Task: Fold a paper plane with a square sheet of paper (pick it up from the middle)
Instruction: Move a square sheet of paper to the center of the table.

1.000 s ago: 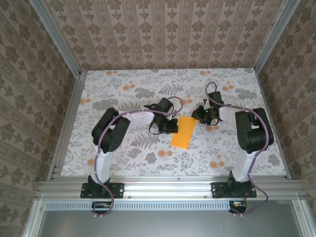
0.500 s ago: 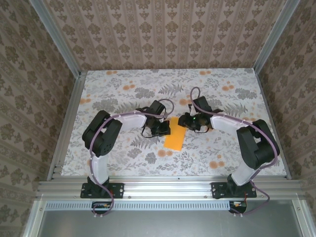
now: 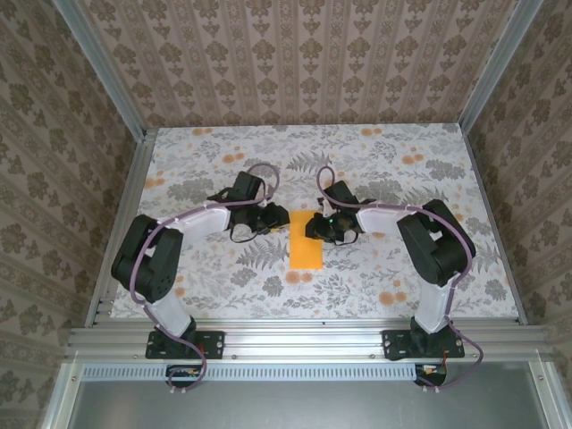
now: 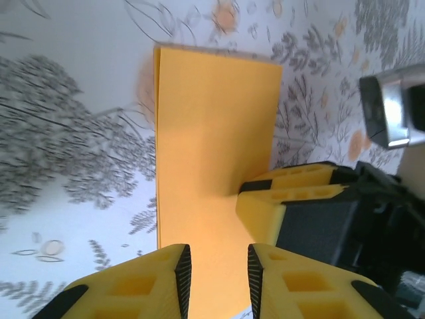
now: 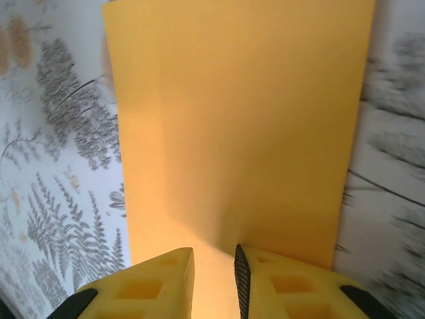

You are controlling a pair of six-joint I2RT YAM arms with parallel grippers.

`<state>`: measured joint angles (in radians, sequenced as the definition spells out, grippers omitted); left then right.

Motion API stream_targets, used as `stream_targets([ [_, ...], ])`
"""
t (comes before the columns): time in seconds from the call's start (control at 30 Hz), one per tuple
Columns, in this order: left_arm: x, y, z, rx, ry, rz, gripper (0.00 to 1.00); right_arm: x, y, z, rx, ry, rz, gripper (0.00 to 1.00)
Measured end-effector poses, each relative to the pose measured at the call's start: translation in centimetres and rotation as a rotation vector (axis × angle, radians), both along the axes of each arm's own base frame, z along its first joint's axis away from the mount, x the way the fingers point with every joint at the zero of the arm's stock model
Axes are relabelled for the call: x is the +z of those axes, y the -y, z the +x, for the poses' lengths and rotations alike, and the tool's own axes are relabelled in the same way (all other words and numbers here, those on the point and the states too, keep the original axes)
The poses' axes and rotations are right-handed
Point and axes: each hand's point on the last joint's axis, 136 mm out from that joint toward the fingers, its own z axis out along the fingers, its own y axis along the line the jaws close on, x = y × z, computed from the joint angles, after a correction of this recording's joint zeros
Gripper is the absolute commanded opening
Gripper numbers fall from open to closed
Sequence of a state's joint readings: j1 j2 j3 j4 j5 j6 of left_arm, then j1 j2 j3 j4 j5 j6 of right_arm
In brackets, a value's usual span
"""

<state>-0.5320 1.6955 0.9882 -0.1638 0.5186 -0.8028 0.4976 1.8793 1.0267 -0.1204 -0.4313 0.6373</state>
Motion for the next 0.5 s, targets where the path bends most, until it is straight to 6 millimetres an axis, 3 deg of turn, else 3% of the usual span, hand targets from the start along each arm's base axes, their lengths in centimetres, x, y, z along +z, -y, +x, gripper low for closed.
stream_targets([
  [0.13, -0.1, -0.8, 0.8, 0.035, -0.005, -0.028, 0.29, 0.3, -2.0, 0.0, 0.109, 0.017, 0.065, 0.26],
  [0.27, -0.3, -0.1, 1.3, 0.031, -0.003, -0.062, 0.25, 1.5, -2.6, 0.3, 0.143, 0.048, 0.103, 0.26],
  [0.5, -1.4, 1.5, 3.1, 0.016, -0.011, -0.094, 0.18, 7.9, -0.5, 1.8, 0.051, 0.199, 0.163, 0.21],
])
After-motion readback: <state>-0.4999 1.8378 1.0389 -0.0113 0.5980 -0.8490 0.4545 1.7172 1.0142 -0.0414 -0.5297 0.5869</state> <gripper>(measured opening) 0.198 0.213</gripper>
